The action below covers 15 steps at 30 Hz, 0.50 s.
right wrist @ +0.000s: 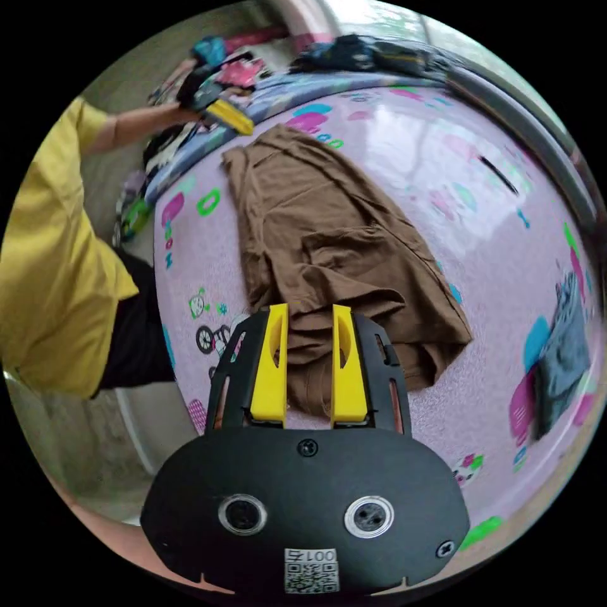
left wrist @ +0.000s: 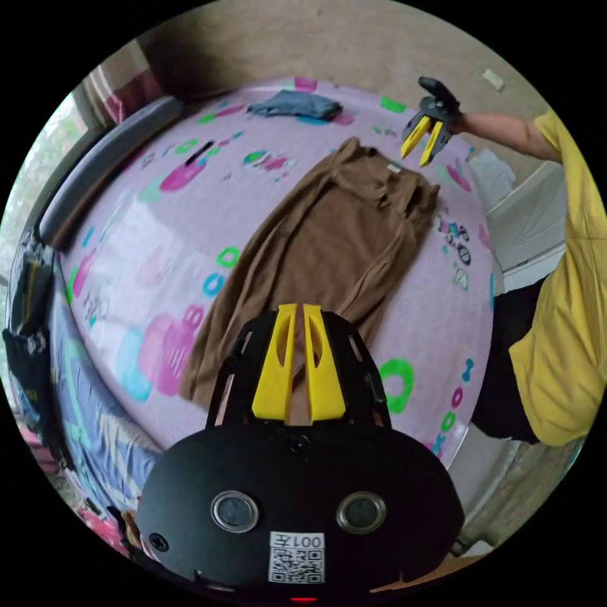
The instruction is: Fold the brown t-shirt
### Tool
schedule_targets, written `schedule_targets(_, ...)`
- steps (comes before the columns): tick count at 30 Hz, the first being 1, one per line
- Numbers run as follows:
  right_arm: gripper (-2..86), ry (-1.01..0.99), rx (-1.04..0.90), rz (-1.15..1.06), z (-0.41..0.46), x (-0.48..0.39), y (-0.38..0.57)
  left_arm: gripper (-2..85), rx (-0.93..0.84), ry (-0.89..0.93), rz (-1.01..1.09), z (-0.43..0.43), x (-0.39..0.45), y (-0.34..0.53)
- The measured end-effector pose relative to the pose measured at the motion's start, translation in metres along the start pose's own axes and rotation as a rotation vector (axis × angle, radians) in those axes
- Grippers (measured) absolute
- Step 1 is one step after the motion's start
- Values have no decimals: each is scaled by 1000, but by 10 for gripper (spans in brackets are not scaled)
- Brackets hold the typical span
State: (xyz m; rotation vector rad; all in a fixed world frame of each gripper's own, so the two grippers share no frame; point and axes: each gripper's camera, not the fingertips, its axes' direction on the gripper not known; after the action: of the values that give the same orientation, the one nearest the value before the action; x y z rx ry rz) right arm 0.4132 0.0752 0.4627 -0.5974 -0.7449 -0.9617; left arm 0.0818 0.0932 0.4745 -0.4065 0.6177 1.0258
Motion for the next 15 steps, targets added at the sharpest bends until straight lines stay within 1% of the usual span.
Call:
schedule_targets(3, 112, 94, -54, -114, 20, -21, -6, 3, 87, 18, 118, 20, 59, -37)
schedule_targets(5, 112, 80, -35, -95, 24, -16, -3, 17, 114, 33, 214, 40, 100, -63)
schedule_targets(7, 109, 37, 5, -19, 23, 2, 7, 26, 111, 41, 244, 57, 118, -80)
schedule_targets(9, 100, -2, 91, 155, 17, 39, 27, 52, 108, 67, 226, 70, 127, -96)
schedule_targets(10, 97, -15, 107, 217, 16, 51, 33, 57, 122, 70, 208, 75, 129, -104)
schedule_targets(12, 86, -51, 170, 419, 14, 93, 58, 61, 158, 74, 188, 78, 128, -112)
schedule_targets(15, 77, -99, 175, 548, 25, 132, 76, 60, 137, 113, 195, 93, 127, -124)
